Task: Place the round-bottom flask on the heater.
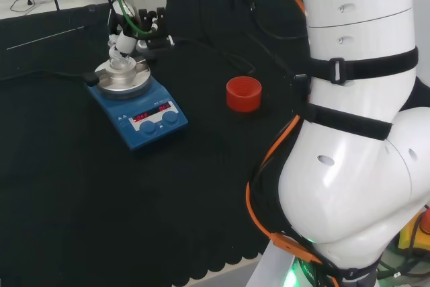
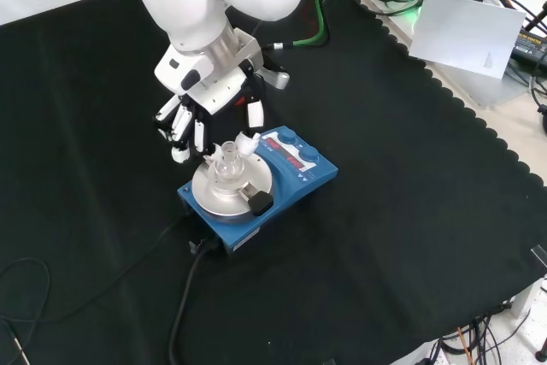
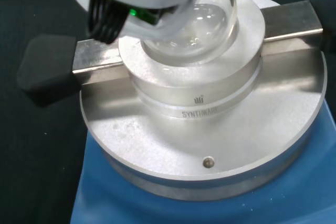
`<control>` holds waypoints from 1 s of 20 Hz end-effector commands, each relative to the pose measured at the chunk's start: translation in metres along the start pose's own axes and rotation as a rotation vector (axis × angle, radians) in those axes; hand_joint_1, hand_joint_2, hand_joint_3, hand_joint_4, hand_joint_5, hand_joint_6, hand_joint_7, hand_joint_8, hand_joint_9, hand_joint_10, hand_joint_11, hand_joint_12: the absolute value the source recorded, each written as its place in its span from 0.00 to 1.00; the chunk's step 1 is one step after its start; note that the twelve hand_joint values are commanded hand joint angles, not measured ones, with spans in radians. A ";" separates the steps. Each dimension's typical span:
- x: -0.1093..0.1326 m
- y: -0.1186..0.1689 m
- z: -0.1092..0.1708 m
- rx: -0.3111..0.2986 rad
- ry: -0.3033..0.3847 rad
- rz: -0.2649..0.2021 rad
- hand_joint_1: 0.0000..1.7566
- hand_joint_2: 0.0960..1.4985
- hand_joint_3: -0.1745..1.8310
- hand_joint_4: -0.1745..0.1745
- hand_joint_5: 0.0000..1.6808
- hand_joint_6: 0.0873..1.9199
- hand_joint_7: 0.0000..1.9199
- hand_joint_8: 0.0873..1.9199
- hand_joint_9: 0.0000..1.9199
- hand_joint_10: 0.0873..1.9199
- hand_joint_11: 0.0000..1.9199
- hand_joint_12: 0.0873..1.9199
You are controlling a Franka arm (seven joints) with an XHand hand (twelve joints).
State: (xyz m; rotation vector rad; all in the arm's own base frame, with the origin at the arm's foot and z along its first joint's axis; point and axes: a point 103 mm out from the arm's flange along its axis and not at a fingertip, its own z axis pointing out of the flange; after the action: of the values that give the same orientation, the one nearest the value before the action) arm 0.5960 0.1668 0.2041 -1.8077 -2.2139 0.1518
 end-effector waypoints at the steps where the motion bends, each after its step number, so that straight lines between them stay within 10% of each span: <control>1: -0.002 -0.002 0.000 -0.001 0.006 0.005 0.61 0.46 0.40 0.95 0.65 0.48 0.18 0.32 0.27 0.33 0.01 0.71; 2: -0.003 -0.002 0.000 0.003 0.006 0.005 0.60 0.51 0.35 0.98 0.64 0.48 0.18 0.33 0.26 0.34 0.01 0.71; 4: -0.004 -0.004 -0.001 0.005 0.002 0.004 0.56 0.45 0.37 0.56 0.57 0.45 0.17 0.33 0.25 0.34 0.00 0.71; 6: -0.004 -0.005 -0.002 0.003 -0.006 -0.001 0.54 0.38 0.43 0.37 0.50 0.44 0.16 0.33 0.24 0.34 0.00 0.70; 20: -0.016 -0.026 -0.015 -0.044 0.019 0.010 0.49 0.33 0.43 0.42 0.23 0.29 0.14 0.33 0.23 0.35 0.00 0.69</control>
State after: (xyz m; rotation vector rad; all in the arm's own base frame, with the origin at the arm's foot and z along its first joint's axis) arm 0.5863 0.1550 0.2111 -1.8137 -2.2156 0.1373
